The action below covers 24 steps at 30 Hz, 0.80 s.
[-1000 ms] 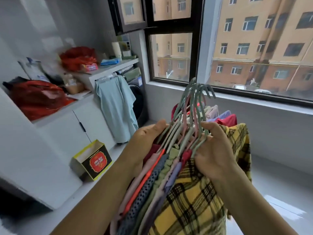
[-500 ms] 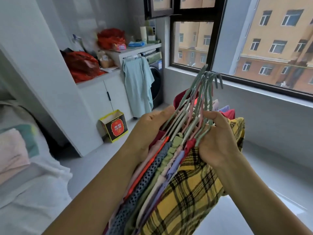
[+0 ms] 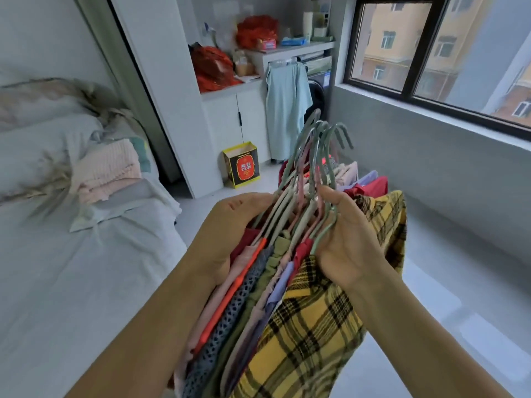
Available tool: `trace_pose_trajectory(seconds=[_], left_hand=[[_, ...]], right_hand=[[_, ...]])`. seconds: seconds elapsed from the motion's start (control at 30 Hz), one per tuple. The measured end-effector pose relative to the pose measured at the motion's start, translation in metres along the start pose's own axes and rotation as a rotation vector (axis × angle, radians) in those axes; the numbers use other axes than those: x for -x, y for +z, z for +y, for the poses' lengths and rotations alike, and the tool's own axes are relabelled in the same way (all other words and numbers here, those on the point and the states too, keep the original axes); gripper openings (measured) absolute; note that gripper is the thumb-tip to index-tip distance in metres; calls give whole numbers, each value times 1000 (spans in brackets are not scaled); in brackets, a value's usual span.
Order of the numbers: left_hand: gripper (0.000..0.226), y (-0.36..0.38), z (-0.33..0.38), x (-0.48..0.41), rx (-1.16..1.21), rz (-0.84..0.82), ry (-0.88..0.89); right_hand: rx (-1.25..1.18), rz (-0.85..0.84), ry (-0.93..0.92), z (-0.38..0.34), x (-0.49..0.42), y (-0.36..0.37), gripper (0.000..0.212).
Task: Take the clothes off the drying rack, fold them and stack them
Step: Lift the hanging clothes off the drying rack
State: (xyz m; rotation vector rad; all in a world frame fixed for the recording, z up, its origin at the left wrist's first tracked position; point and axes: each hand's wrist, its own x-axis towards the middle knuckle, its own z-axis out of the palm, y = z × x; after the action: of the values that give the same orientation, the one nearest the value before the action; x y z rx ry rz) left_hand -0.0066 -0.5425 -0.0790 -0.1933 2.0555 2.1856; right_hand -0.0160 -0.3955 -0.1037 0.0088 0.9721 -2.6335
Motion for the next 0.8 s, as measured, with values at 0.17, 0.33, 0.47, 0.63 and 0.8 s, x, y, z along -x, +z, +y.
trace_pose_trajectory(seconds=[0.17,0.33,0.47,0.63,0.8], left_hand=[[23,-10,-8,86,-18,131,32],[40,-29,-14,154,-33,152,107],[32,-63,-27,213,-5,191,134],[27,-121,-41,310,66,265,187],[28,-181,-48,406,105,323,240]], right_hand=[[2,-71,86,28,63,16,39],[-22,-72,152,59,115,41,24],[21,-97,206,100,154,69,38],[52,-166,221,167,215,122,30],[127,-220,157,230,278,183,43]])
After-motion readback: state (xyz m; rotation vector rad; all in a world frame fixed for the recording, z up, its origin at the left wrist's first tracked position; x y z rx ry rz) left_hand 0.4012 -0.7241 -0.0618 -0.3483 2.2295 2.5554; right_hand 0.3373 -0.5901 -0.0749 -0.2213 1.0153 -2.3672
